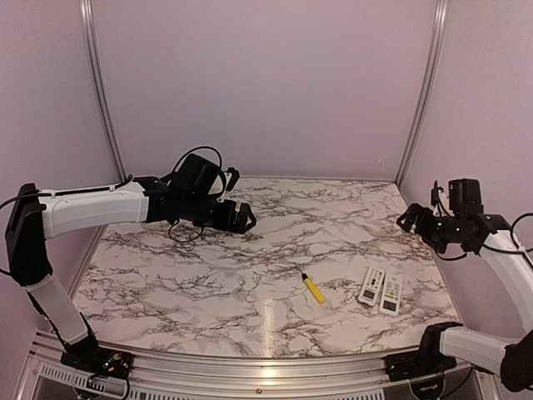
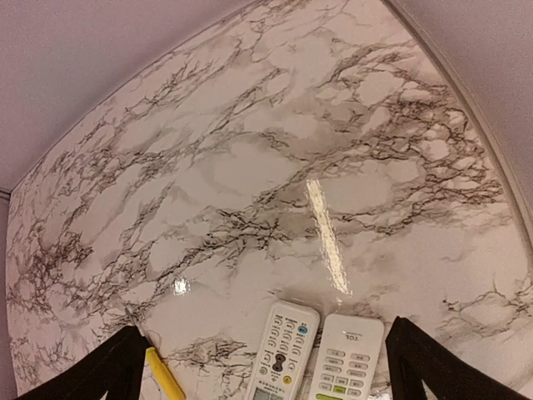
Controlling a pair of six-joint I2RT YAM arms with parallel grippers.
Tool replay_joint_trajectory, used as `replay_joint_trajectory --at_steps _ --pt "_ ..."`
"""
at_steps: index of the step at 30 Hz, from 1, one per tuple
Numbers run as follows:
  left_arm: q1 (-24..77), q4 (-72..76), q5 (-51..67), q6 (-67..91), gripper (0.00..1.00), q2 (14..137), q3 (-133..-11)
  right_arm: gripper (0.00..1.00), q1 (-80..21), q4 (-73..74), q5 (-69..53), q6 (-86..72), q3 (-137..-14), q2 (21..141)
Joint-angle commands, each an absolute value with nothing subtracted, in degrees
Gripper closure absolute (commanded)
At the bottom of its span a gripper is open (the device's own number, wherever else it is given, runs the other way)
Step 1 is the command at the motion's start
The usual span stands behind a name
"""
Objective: Unload the batteries from the remote control
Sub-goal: Pick up the remote control from the center of the board.
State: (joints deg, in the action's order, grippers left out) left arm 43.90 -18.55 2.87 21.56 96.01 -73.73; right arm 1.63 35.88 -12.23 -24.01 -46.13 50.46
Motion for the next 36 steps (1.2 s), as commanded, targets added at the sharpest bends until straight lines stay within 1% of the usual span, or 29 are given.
replay_joint_trajectory --at_steps 1,12,19,21,25,29,36 --pt "46.99 -21.44 1.14 19.07 0.01 97.16 -75.77 0.01 2.20 48.99 -1.01 -30.04 -50.54 55.61" --pt "51.78 -25.15 -3.61 18.13 0.01 95.11 -73.79 0.01 0.20 54.99 -5.41 -32.39 -49.06 64.96" --pt "51.87 -25.50 -3.94 17.85 0.01 94.12 -72.78 0.02 -6.36 54.45 -7.20 -36.45 -43.92 67.20" --pt "51.92 -25.49 -3.62 17.85 0.01 94.29 -72.73 0.04 -7.35 53.93 -7.33 -37.70 -42.40 67.34" --pt "52.02 -25.01 -2.84 17.98 0.02 94.31 -72.36 0.12 -8.03 52.75 -7.27 -38.93 -39.87 66.95" --pt "52.03 -24.73 -2.70 18.01 0.02 94.01 -71.85 0.17 -8.03 50.56 -8.48 -39.35 -37.35 67.37" --pt "52.42 -24.02 -2.30 18.72 0.02 92.88 -70.46 0.23 -8.02 47.00 -7.76 -38.40 -35.16 69.42"
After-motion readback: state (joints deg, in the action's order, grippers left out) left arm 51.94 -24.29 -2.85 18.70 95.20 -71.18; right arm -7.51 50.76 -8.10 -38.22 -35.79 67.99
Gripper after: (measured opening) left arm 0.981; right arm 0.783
